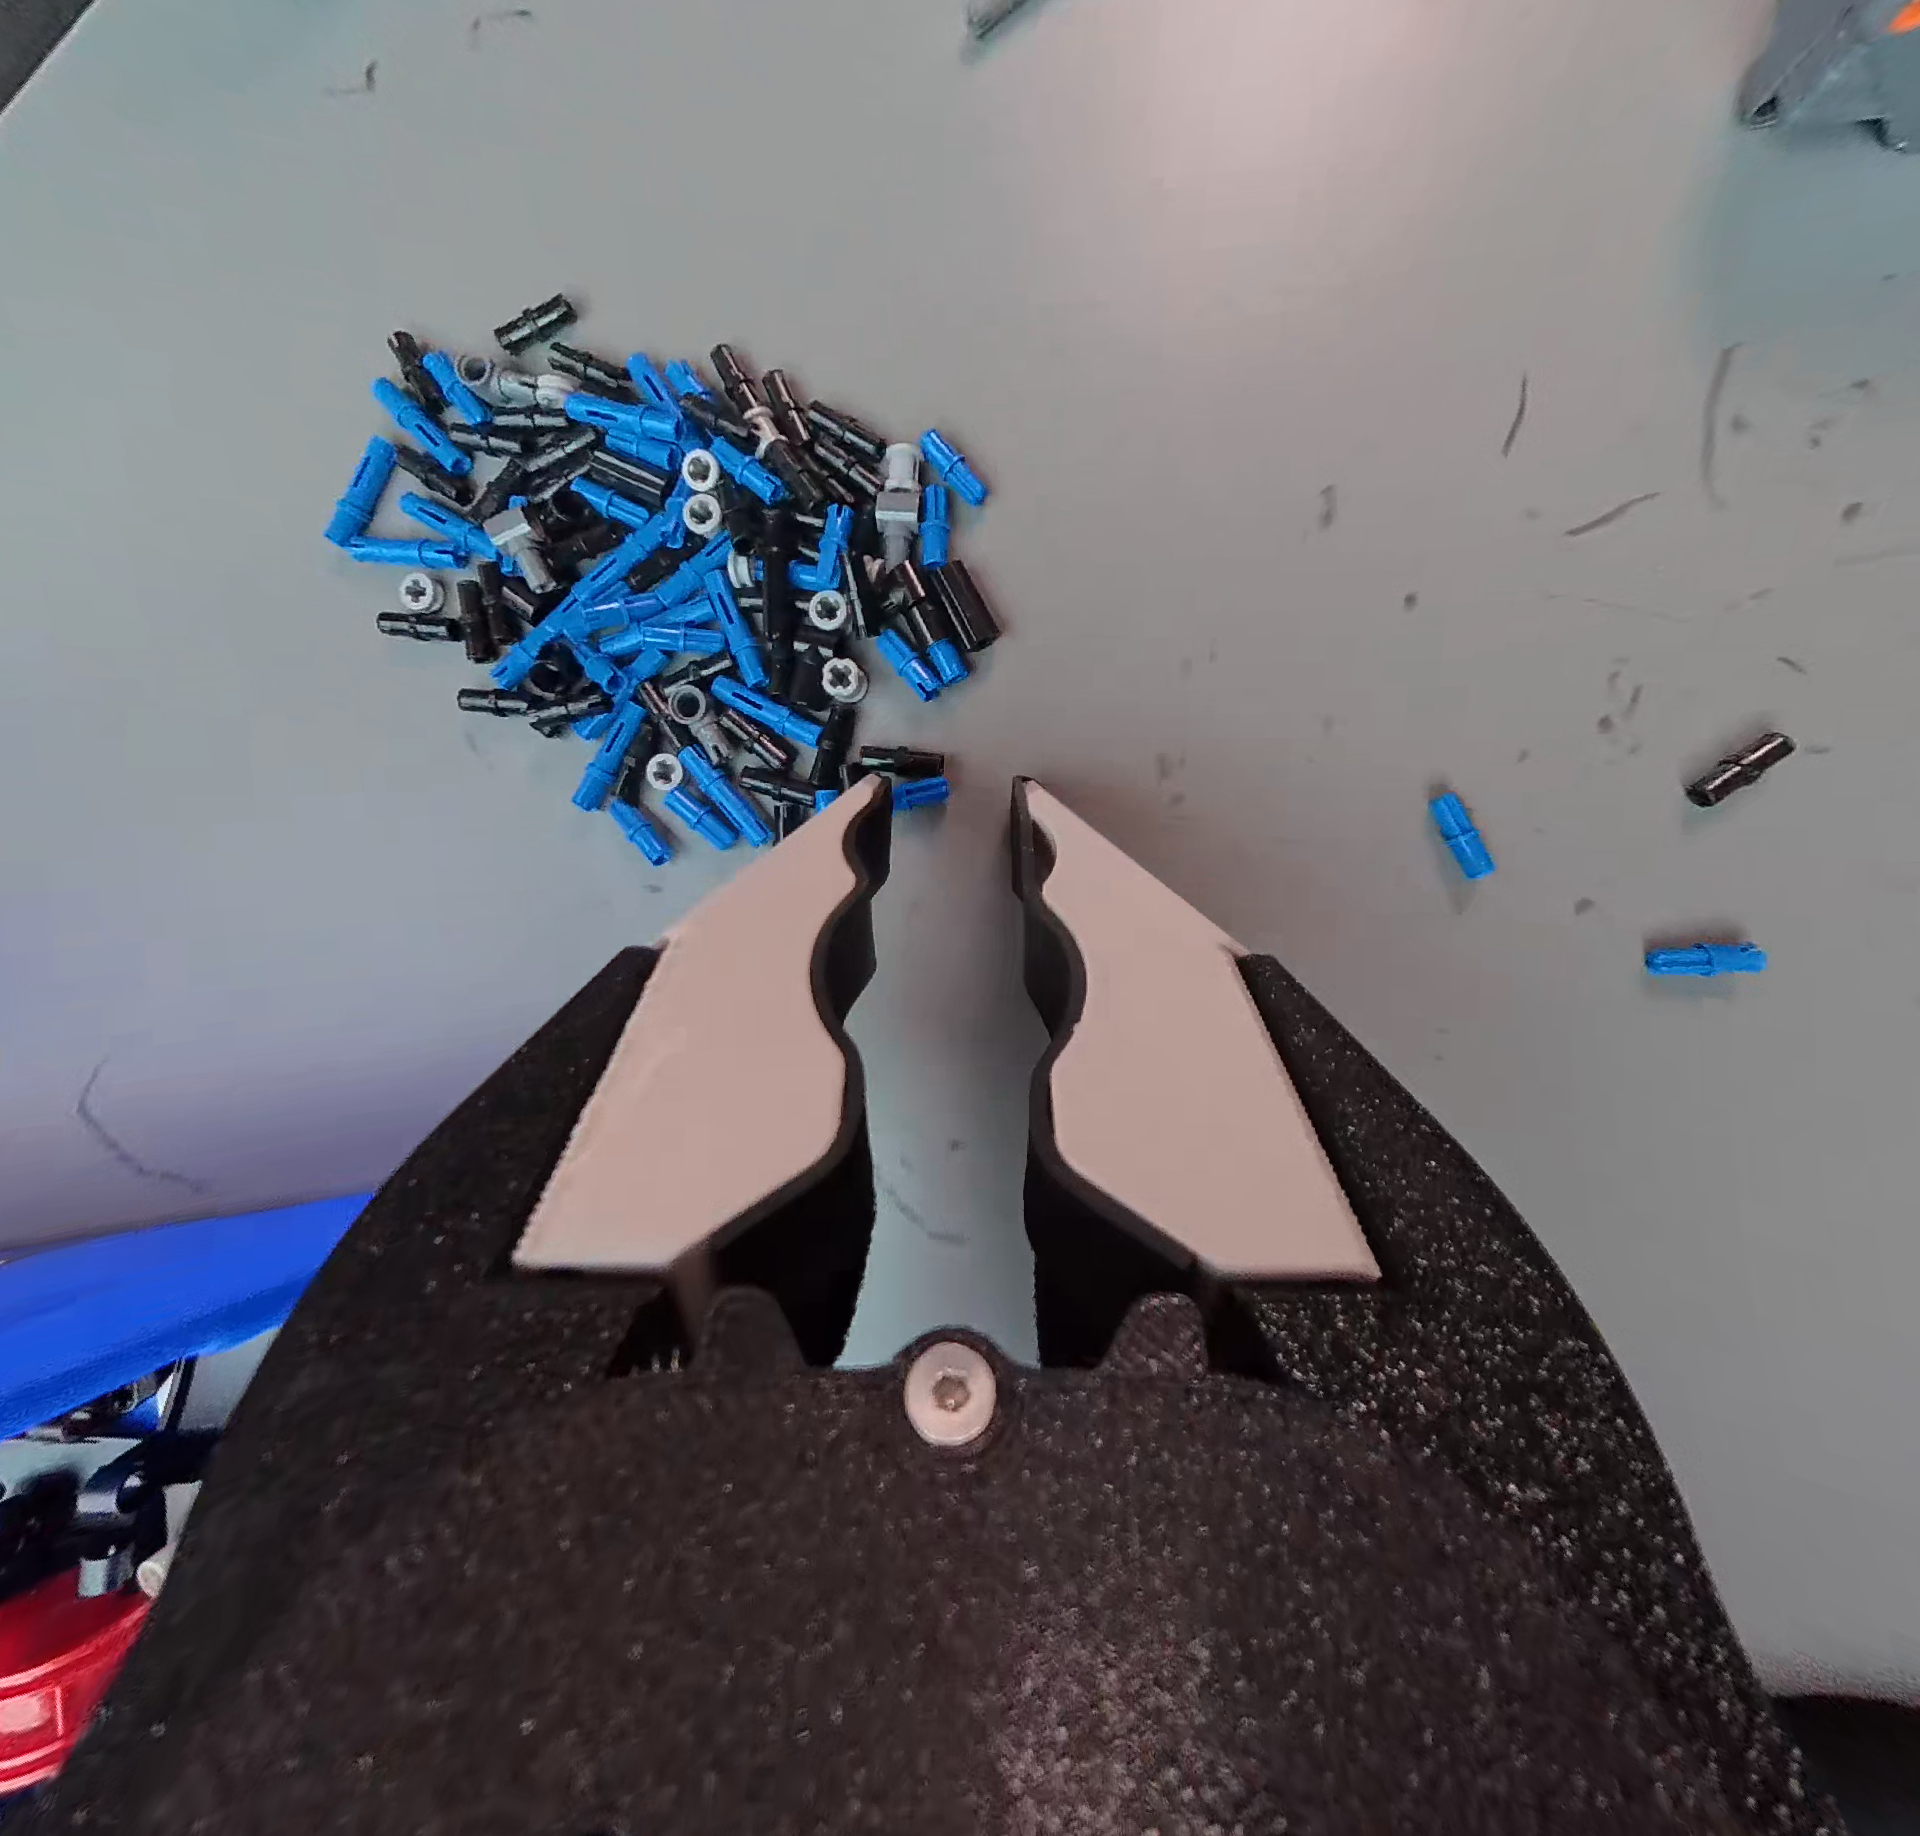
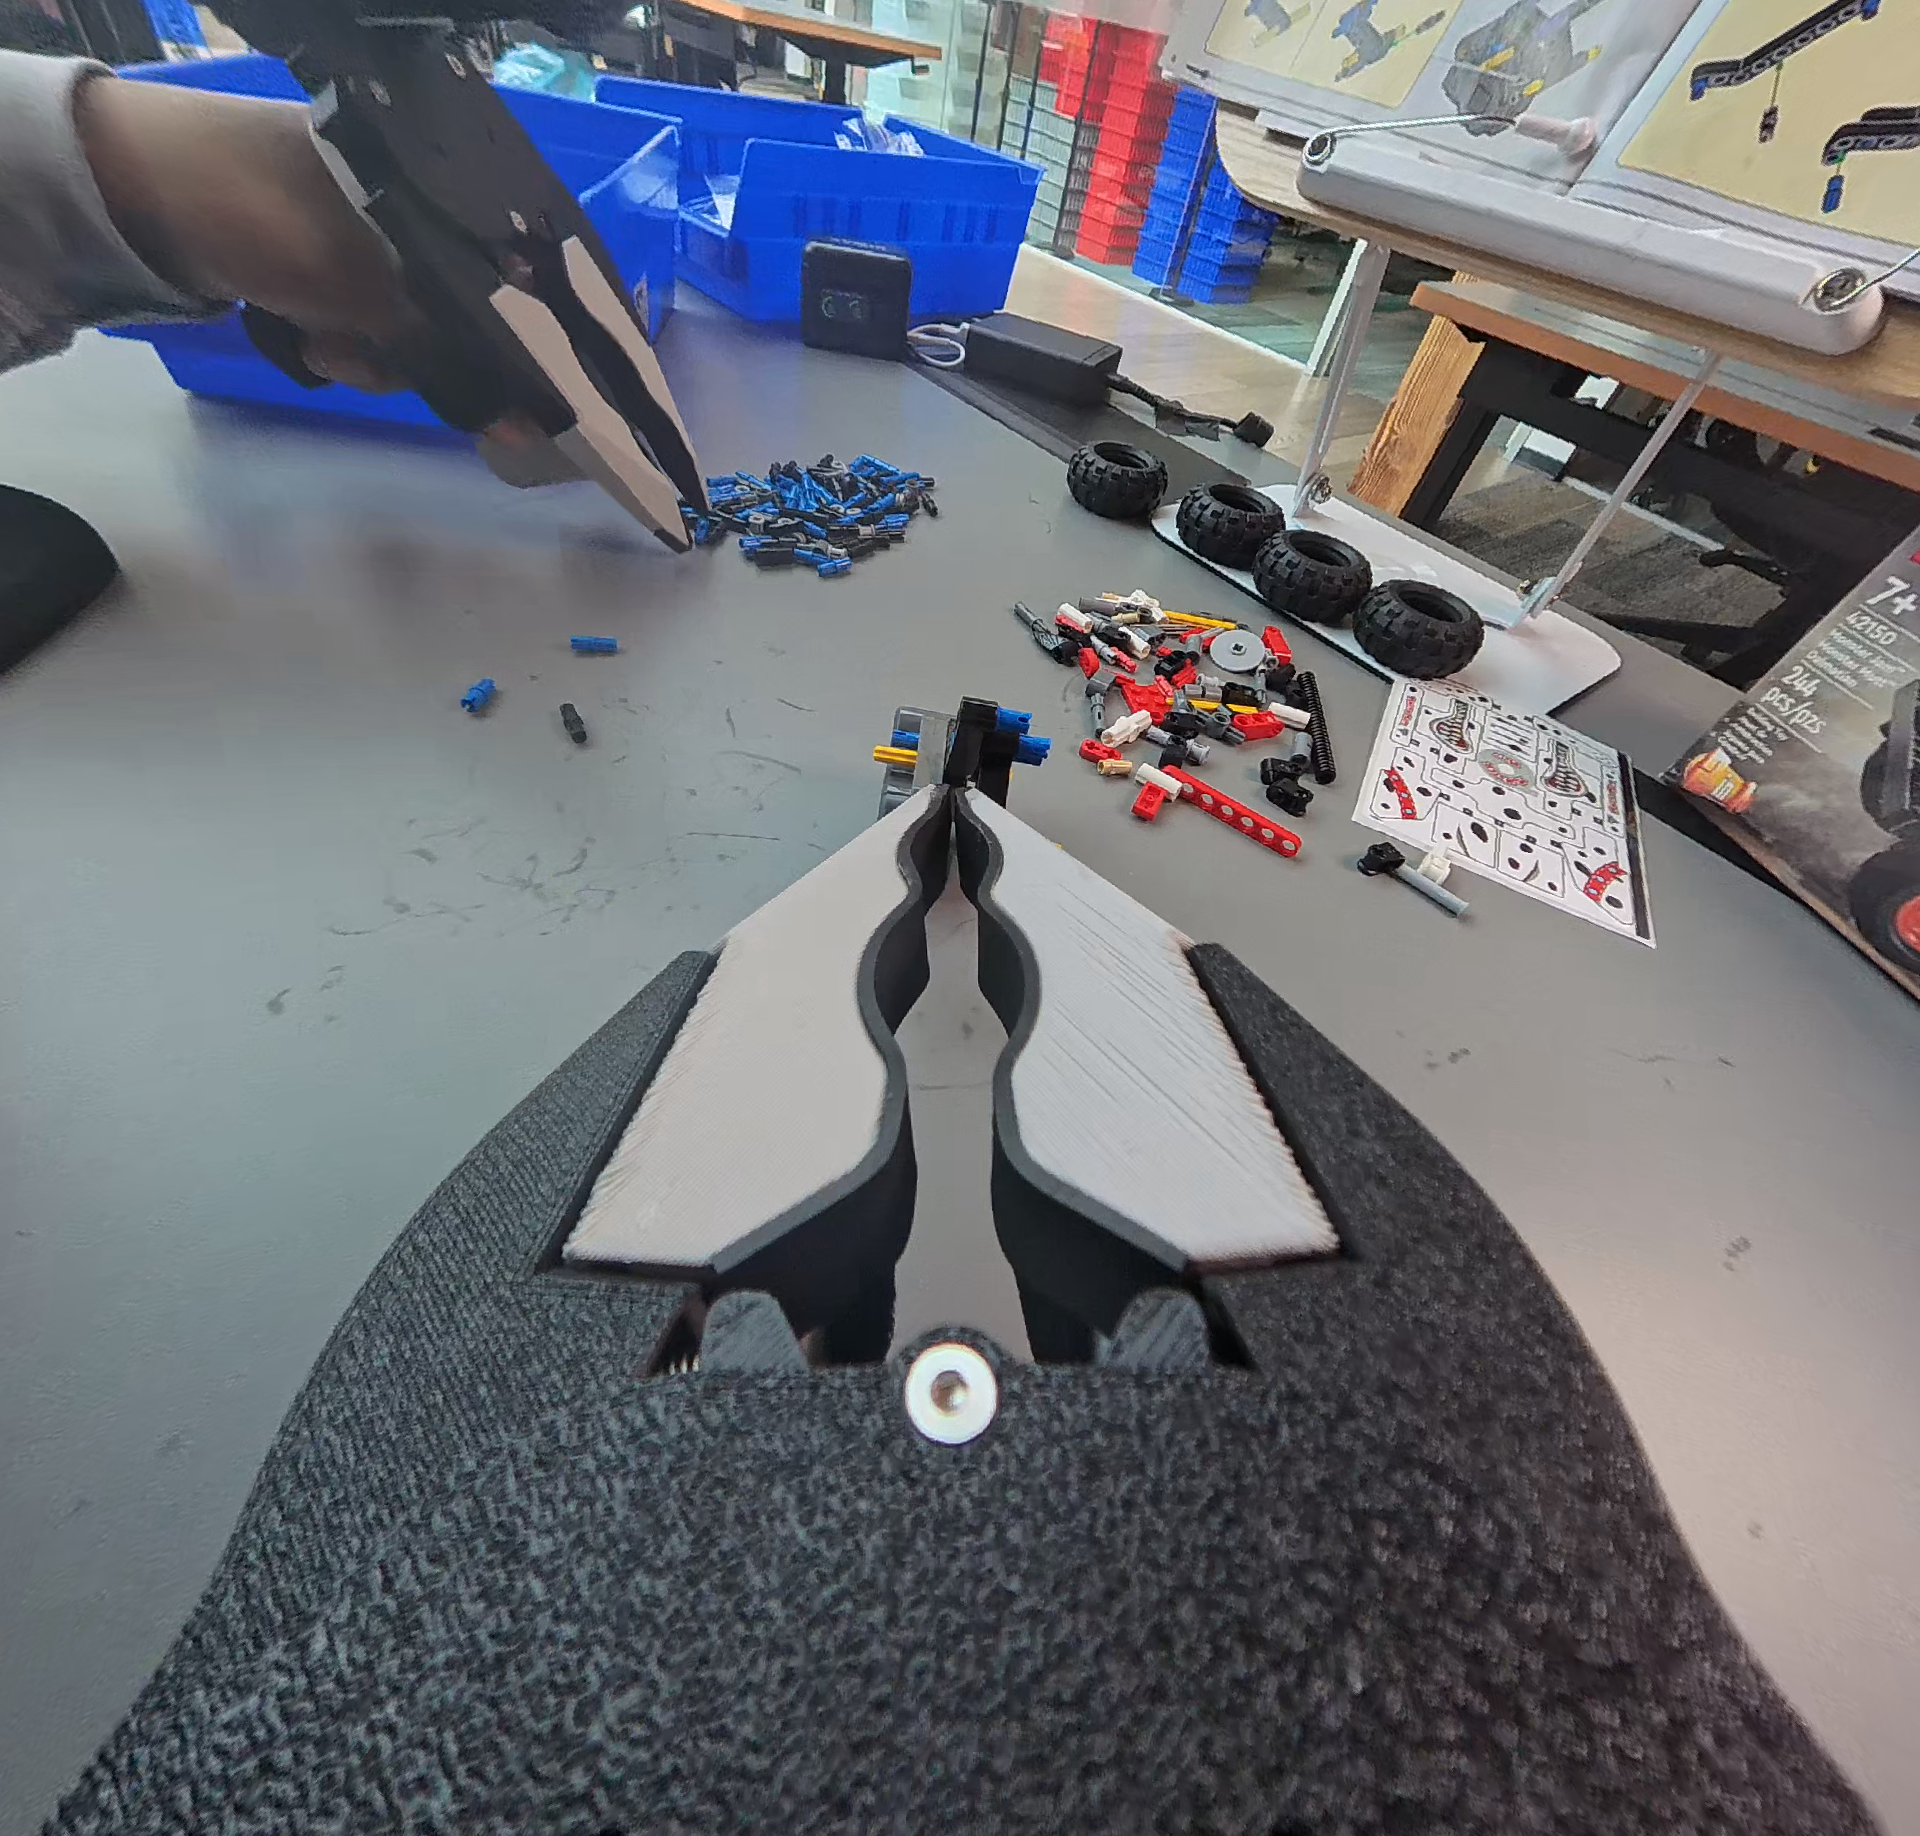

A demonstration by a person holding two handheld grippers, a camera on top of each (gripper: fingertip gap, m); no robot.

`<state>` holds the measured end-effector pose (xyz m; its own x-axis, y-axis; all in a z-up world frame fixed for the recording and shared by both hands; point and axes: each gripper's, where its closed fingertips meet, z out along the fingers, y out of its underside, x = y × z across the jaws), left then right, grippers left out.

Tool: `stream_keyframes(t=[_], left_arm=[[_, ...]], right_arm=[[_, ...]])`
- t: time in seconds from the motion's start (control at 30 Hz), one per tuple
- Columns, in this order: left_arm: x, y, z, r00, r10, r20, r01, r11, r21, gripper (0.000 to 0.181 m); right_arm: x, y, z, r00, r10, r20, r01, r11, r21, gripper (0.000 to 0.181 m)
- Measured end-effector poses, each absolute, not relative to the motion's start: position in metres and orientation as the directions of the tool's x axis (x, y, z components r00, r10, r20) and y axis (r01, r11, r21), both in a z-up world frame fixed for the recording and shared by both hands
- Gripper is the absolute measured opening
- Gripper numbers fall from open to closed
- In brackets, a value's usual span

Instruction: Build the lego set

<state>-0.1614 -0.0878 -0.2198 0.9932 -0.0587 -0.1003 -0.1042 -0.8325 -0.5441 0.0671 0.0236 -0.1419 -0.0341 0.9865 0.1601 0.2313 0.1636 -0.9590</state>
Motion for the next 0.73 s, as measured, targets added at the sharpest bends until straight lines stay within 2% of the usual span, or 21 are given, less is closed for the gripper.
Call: stream_keyframes(t=[0.2,0.5,0.73], left_arm=[[-0.166,-0.087,-0.223,0.990,-0.064,-0.124,-0.120,-0.838,-0.532,0.019],[-0.161,-0.102,-0.225,0.994,-0.103,-0.043,-0.111,-0.873,-0.475,0.006],[-0.158,-0.102,-0.220,0.991,-0.123,-0.048,-0.130,-0.851,-0.509,0.005]], right_arm=[[0.067,0.024,-0.142,-0.034,0.988,0.151,0.231,0.155,-0.961,0.001],[0.068,0.026,-0.142,-0.031,0.989,0.148,0.231,0.151,-0.961,0.001],[0.067,0.024,-0.142,-0.035,0.987,0.155,0.234,0.159,-0.959,0.001]])
